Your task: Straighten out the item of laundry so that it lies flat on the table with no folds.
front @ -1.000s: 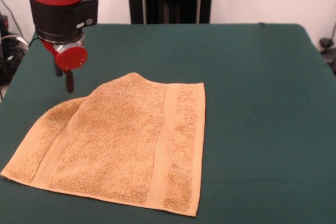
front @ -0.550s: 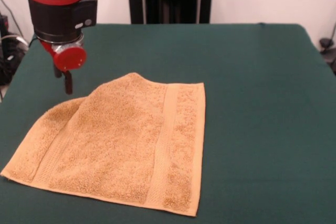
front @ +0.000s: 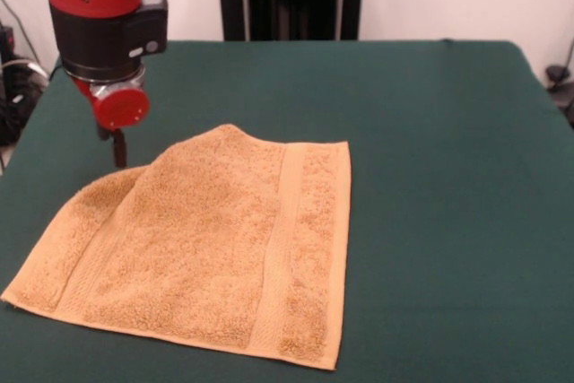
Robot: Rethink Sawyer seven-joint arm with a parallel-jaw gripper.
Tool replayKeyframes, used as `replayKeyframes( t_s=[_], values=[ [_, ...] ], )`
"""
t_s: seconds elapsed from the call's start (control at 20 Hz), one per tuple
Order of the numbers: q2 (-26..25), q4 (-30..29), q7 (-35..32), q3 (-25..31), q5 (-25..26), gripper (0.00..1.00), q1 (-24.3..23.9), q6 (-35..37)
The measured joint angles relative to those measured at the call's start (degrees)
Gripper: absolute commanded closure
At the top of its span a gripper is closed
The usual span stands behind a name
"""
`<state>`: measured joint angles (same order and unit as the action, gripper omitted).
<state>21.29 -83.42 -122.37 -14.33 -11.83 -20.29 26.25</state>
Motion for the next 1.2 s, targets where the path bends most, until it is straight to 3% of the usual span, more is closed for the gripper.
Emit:
replayKeyframes(
  t_s=[0.65,1.2],
  values=[
    [-4.1,0.1,0.0,0.1,-2.9,0.0,0.0,-2.8],
    [-4.5,0.1,0.0,0.1,-4.3,0.0,0.0,-3.1]
  ],
)
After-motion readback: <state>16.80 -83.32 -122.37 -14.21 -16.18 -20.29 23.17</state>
